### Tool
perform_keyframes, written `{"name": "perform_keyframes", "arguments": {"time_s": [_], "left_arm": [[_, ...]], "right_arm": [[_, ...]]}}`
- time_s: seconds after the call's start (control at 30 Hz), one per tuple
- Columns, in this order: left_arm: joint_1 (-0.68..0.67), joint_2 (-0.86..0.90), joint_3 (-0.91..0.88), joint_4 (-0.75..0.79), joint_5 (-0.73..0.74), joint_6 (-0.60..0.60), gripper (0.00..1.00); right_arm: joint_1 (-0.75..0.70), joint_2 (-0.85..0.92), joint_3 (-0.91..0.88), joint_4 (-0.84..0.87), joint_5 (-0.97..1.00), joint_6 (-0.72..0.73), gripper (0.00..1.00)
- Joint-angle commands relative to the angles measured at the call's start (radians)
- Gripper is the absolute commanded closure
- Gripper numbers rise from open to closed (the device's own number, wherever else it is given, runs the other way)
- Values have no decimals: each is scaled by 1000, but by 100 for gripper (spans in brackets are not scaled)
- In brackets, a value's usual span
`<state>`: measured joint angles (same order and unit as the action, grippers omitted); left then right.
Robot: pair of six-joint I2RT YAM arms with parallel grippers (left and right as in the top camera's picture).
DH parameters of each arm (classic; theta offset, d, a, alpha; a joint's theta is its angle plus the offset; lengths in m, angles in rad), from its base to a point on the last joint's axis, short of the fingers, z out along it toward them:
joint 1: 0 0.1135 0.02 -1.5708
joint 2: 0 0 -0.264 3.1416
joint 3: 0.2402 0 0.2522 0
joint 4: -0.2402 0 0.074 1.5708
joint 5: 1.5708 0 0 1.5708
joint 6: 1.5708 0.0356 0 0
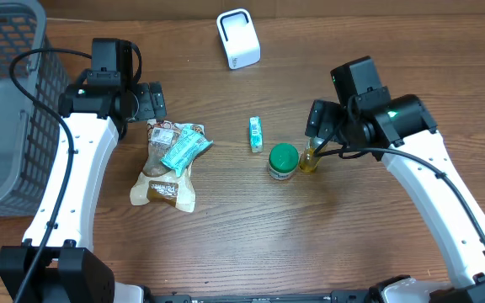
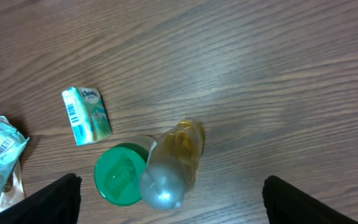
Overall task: Scan the item barcode
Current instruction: 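Move the right gripper over the yellow soap bottle, then lower the right gripper around the yellow bottle's neck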
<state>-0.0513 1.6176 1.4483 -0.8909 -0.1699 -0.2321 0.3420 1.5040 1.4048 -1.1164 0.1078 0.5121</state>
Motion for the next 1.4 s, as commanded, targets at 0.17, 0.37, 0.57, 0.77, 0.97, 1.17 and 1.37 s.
{"name": "perform_keyframes", "arguments": {"time_s": [0.17,0.37,0.57,0.77,0.97,1.17,1.37], "left_arm": [[5,-8,7,2,-16,12,1],[5,-8,7,2,-16,12,0],[5,-8,7,2,-16,12,0],[5,-8,7,2,-16,12,0],[5,-8,7,2,-16,12,0],[5,-8,7,2,-16,12,1],[5,-8,7,2,-16,12,1]], "right_arm": [[3,-3,-114,106,-8,16,12],[7,4,-171,194,-20,16,13],[17,46,-177,210,-23,16,13],[17,89,-177,211,-23,16,14],[17,93,-177,209,-23,16,21],[17,94,-184,211,-23,16,21],[17,94,-201,222,-23,15,21]]}}
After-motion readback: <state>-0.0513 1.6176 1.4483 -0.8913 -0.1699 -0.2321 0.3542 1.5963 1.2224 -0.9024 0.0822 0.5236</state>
